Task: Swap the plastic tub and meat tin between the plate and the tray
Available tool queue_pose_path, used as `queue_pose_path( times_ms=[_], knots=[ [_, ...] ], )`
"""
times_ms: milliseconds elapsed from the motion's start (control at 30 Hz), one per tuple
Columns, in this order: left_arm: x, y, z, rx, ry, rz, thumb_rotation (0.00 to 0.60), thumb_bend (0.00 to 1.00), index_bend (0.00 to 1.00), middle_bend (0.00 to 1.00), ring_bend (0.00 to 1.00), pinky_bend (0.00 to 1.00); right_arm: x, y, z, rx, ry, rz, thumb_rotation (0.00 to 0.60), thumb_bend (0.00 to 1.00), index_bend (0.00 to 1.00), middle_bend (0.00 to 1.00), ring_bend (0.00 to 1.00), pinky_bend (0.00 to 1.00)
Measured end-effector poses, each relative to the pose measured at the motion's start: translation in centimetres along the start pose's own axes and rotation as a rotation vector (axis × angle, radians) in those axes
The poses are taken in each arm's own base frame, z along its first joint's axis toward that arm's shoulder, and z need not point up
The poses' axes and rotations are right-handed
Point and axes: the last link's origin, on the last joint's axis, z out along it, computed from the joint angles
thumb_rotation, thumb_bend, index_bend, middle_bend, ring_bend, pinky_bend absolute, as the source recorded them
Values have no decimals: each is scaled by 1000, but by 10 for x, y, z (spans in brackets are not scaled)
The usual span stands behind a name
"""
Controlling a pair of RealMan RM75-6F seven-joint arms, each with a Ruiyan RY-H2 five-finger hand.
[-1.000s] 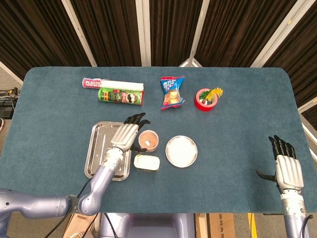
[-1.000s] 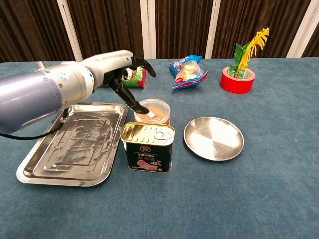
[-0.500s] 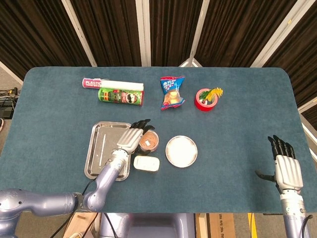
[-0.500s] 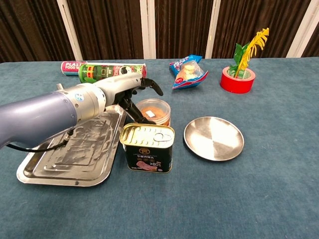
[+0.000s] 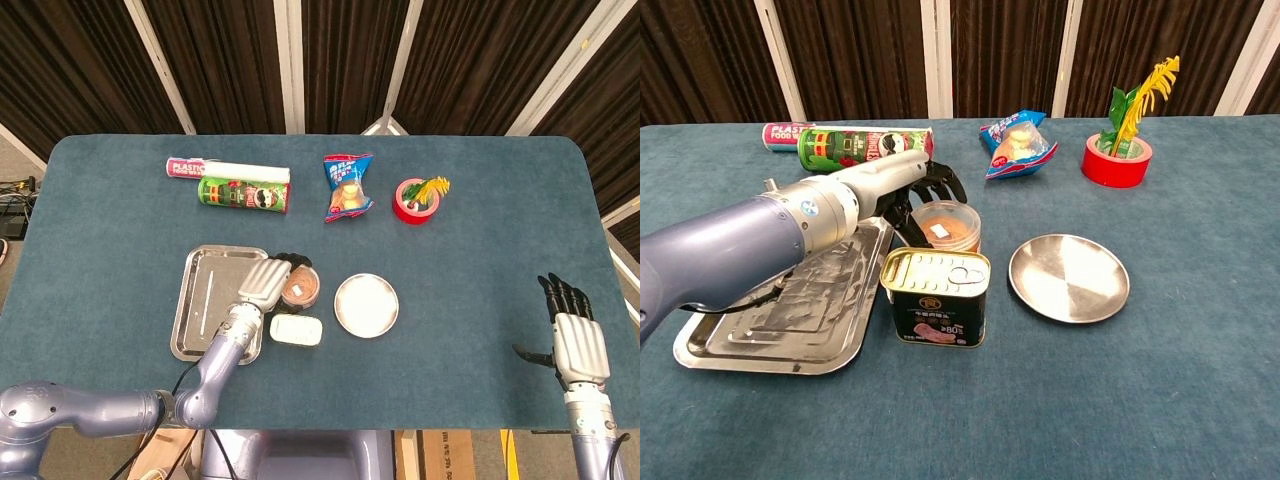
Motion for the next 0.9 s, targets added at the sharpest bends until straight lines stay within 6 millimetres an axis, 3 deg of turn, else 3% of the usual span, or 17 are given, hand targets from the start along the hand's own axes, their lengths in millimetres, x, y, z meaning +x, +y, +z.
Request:
queue_pose_path(
  times_ms=[300, 533, 633, 767, 900],
  knots=[
    [13, -3, -1, 5, 73, -11, 600, 498, 398, 411, 314, 398, 0, 0, 1, -1, -5, 4, 600, 0, 0, 0, 0, 0],
    [44, -4, -18, -25, 112, -72, 600, 486, 398, 385, 313, 397, 0, -1, 0, 4, -2, 8, 600, 0, 0, 0, 0, 0],
    [64, -13, -33, -26, 123, -65, 600, 483, 391, 378, 313, 391, 0, -1, -1, 7, 0, 6, 600, 0, 0, 0, 0, 0],
    [85, -41, -62, 16, 121, -27, 600, 479, 383, 367, 307, 376, -1, -4, -2, 13, -6, 2, 600, 0, 0, 0, 0, 0],
    [82, -68, -85, 57, 80, -11, 600, 479, 402, 374, 307, 372, -2, -6, -2, 19, -8, 1, 600, 0, 0, 0, 0, 0]
  ],
)
